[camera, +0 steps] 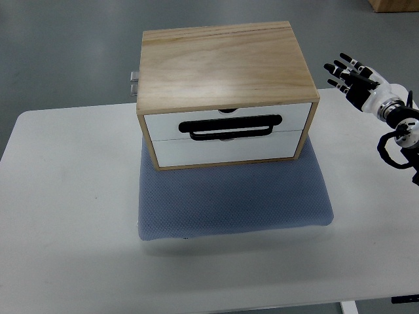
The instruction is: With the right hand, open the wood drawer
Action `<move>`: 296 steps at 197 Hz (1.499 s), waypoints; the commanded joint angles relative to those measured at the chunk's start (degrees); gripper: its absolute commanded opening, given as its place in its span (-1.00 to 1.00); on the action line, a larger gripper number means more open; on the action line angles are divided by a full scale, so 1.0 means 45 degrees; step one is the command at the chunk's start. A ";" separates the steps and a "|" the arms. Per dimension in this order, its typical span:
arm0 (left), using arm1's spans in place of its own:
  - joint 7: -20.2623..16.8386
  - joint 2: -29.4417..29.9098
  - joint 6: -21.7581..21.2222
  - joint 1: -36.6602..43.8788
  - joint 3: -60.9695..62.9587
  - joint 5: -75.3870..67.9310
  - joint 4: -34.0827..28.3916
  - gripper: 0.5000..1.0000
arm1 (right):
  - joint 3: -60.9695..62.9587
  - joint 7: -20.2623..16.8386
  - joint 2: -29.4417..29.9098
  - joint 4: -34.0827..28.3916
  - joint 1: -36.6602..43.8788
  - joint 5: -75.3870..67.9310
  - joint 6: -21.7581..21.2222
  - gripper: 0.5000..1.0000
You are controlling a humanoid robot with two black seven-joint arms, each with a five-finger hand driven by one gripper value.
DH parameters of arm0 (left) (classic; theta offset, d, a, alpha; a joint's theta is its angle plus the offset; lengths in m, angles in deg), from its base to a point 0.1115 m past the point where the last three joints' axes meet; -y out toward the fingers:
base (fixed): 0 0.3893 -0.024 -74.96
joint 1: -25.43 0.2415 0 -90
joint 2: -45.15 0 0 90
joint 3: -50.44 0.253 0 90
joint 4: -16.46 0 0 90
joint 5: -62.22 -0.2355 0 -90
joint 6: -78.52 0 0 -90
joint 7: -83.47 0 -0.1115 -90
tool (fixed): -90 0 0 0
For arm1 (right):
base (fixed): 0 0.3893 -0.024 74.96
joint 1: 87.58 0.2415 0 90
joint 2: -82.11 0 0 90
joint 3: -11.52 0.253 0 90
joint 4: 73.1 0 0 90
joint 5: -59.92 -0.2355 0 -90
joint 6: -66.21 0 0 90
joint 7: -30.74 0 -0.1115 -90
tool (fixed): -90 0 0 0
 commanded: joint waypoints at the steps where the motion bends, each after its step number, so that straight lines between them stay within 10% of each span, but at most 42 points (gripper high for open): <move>1: 0.0014 0.0000 0.0000 -0.0003 -0.0012 -0.0011 0.0007 1.00 | 0.0020 0.0019 -0.0009 0.0001 0.0000 0.0000 0.0001 0.78; 296: 0.0014 0.0000 0.0000 0.0017 -0.0071 0.0009 0.0027 1.00 | 0.0137 0.0000 -0.0615 0.0040 -0.0078 -0.0117 -0.0156 0.78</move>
